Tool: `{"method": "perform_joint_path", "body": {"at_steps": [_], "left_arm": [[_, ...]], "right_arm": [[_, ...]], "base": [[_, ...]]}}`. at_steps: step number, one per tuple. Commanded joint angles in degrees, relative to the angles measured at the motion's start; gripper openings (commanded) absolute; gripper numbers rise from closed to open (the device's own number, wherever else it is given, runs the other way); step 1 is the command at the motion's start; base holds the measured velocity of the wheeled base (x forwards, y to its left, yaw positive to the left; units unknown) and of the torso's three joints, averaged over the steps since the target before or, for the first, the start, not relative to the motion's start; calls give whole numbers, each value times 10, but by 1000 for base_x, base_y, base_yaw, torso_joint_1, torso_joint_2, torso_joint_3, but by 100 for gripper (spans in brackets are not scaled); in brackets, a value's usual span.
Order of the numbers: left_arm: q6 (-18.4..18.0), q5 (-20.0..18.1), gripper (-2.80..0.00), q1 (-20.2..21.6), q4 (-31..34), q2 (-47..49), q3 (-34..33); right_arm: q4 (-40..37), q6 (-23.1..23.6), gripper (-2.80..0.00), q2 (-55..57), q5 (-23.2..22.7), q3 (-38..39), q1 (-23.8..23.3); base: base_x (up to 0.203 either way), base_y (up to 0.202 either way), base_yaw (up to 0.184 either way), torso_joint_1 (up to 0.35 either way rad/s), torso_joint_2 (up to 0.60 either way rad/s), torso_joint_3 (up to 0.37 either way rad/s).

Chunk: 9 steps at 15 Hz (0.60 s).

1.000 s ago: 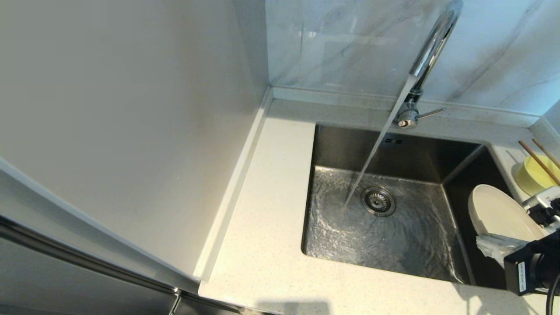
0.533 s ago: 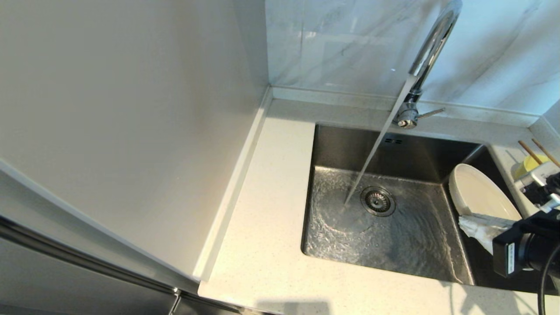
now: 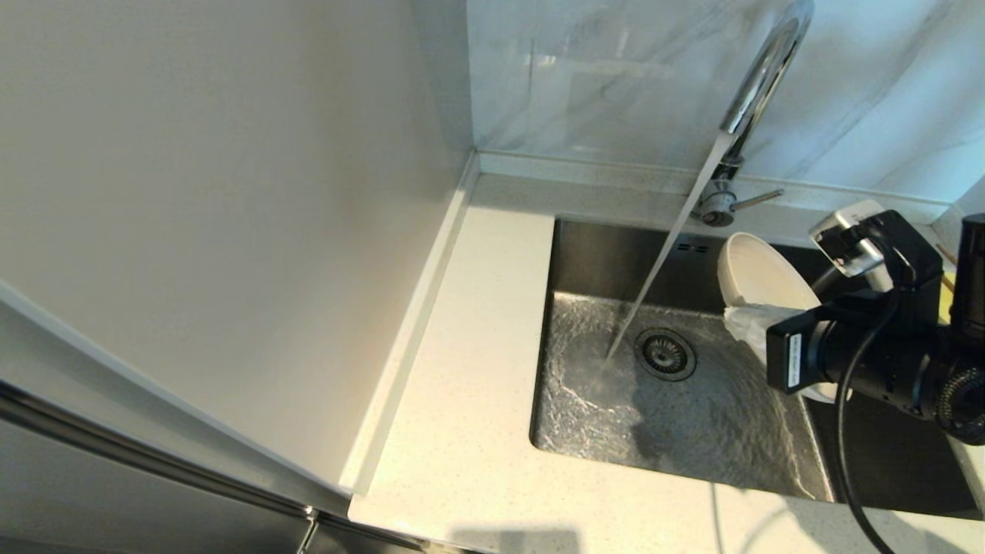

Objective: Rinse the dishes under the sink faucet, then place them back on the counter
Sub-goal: Rinse the plate

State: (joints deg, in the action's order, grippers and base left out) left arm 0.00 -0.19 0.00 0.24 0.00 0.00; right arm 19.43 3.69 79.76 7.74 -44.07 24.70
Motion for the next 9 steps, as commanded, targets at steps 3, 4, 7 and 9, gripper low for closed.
{"method": "perform_joint_path", "body": {"at_steps": [3,4,7,9], "left_arm": [[0,0,-280,0,0,0,0],[0,0,-280,0,0,0,0],[0,0,-280,0,0,0,0],[0,0,-280,0,0,0,0]], "right_arm": [[13,-7,-280,44,19,-34,30],[13,-14,-280,53,27,-45,42],[13,-22,-280,80,47,-76,66],[13,-30,-280,97,61,-99,76]], "base": [[0,0,0,0,0,0],[0,0,0,0,0,0],[0,0,0,0,0,0],[0,0,0,0,0,0]]}}
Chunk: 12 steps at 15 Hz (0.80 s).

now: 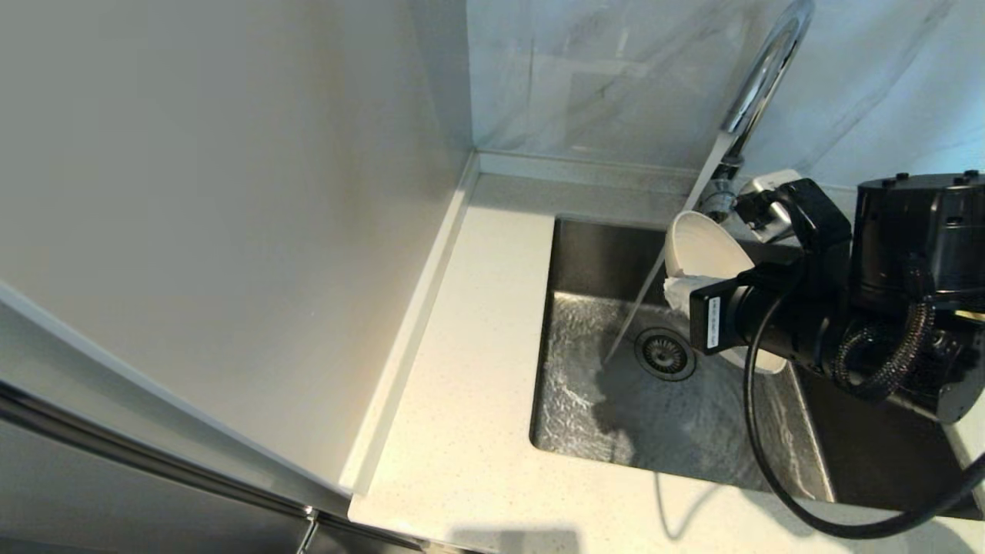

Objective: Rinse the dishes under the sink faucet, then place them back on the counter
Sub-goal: Rinse the plate

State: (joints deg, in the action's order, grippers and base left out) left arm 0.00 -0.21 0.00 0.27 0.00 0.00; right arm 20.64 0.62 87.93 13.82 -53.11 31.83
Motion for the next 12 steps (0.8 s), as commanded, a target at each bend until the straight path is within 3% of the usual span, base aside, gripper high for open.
{"method": "perform_joint_path", "body": {"at_steps": [1,9,12], "left_arm": [[0,0,-280,0,0,0,0],[0,0,-280,0,0,0,0],[0,0,-280,0,0,0,0]], "right_arm": [[1,0,-280,24,7,-15,7],[1,-2,-280,46,32,-30,7],[-2,-24,-280,39,41,-25,7]], "base": [[0,0,0,0,0,0],[0,0,0,0,0,0],[0,0,0,0,0,0]]}}
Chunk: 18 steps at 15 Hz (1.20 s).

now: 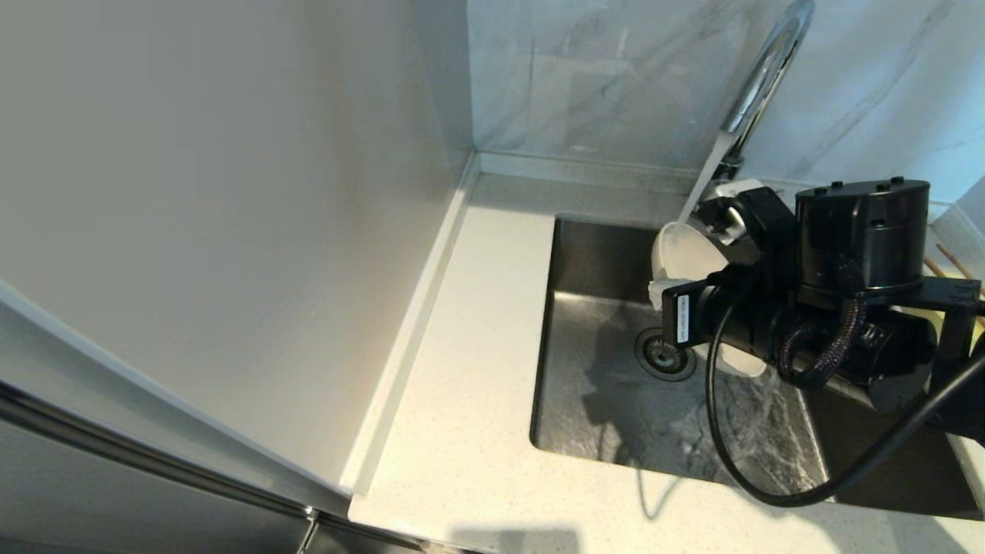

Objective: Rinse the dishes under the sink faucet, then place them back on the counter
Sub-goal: Rinse the plate

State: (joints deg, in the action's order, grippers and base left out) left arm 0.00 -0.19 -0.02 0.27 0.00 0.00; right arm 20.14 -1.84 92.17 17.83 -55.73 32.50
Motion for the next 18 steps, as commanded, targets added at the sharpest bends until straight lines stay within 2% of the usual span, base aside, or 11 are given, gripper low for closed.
{"method": "perform_joint_path", "body": {"at_steps": [1,3,6,7,9,12,15,16,18], "left_arm": [[0,0,-280,0,0,0,0],[0,0,-280,0,0,0,0],[0,0,-280,0,0,0,0],[0,0,-280,0,0,0,0],[0,0,-280,0,0,0,0],[0,0,-280,0,0,0,0],[0,0,-280,0,0,0,0],[0,0,-280,0,0,0,0],[0,-1,-280,0,0,0,0]], "right_arm": [[-3,-12,-280,-16,2,2,0],[-34,-51,-280,-57,2,6,-9],[-93,-181,-280,-124,-7,4,-66],[-104,-216,-280,-144,-29,1,-80],[-111,-261,-280,-173,-103,-10,-92],[-117,-344,-280,-180,-134,-57,-104],[-133,-428,-280,-181,-184,-85,-174],[-136,-461,-280,-181,-221,-84,-197],[-132,-474,-280,-174,-250,-25,-201]], "base": [[0,0,0,0,0,0],[0,0,0,0,0,0],[0,0,0,0,0,0],[0,0,0,0,0,0],[0,0,0,0,0,0],[0,0,0,0,0,0],[0,0,0,0,0,0],[0,0,0,0,0,0],[0,0,0,0,0,0]]}}
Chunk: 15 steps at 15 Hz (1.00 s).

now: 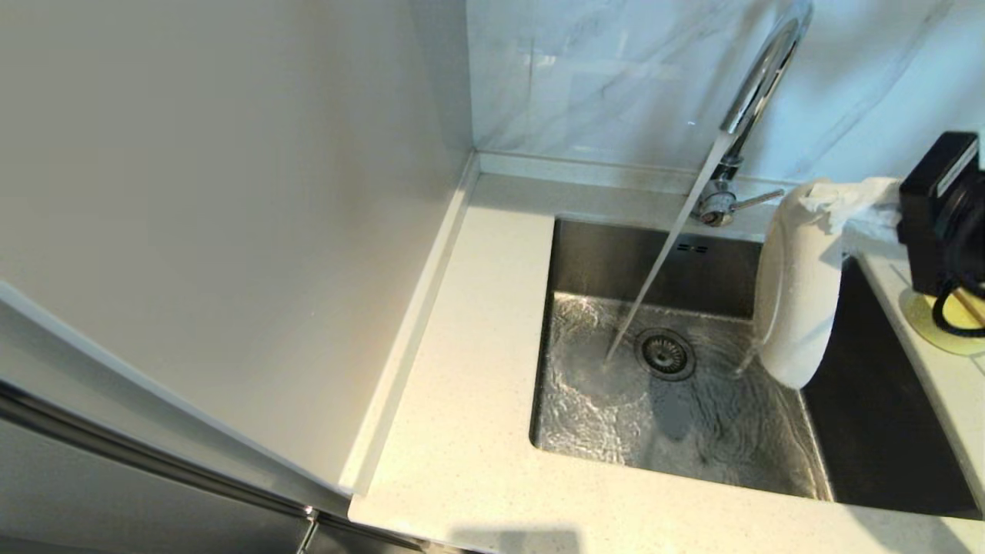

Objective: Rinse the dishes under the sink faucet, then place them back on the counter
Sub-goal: Rinse the plate, then place the plate on the table

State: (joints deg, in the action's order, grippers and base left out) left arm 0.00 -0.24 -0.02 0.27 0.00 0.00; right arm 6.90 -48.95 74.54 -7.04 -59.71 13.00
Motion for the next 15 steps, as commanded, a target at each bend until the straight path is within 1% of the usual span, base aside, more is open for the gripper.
{"method": "perform_joint_path", "body": {"at_steps": [1,2,3,4,5,6,7,8,9,10,11,13,14,15], "left_arm": [[0,0,-280,0,0,0,0],[0,1,-280,0,0,0,0],[0,1,-280,0,0,0,0],[0,1,-280,0,0,0,0],[0,1,-280,0,0,0,0],[0,1,-280,0,0,0,0],[0,1,-280,0,0,0,0],[0,1,-280,0,0,0,0],[0,0,-280,0,0,0,0],[0,1,-280,0,0,0,0],[0,0,-280,0,0,0,0],[0,1,-280,0,0,0,0],[0,1,-280,0,0,0,0],[0,0,-280,0,0,0,0]], "right_arm": [[9,-4,-280,14,-9,53,-6],[29,-3,-280,25,-13,78,-6],[37,1,-280,25,-13,80,-6],[30,15,-280,14,-12,60,-6],[5,32,-280,1,-8,15,-6],[-30,45,-280,-8,5,-47,-6],[-68,58,-280,-13,25,-104,-6],[-113,84,-280,-17,54,-152,-6],[-133,103,-280,-19,70,-175,-6],[-140,115,-280,-20,79,-174,-6],[-145,126,-280,-22,86,-149,-6],[-138,139,-280,-24,95,-42,-3],[-123,147,-280,-27,99,8,0],[-112,157,-280,-32,103,31,2]], "base": [[0,0,0,0,0,0],[0,0,0,0,0,0],[0,0,0,0,0,0],[0,0,0,0,0,0],[0,0,0,0,0,0],[0,0,0,0,0,0],[0,0,0,0,0,0],[0,0,0,0,0,0],[0,0,0,0,0,0],[0,0,0,0,0,0],[0,0,0,0,0,0],[0,0,0,0,0,0],[0,0,0,0,0,0],[0,0,0,0,0,0]]}}
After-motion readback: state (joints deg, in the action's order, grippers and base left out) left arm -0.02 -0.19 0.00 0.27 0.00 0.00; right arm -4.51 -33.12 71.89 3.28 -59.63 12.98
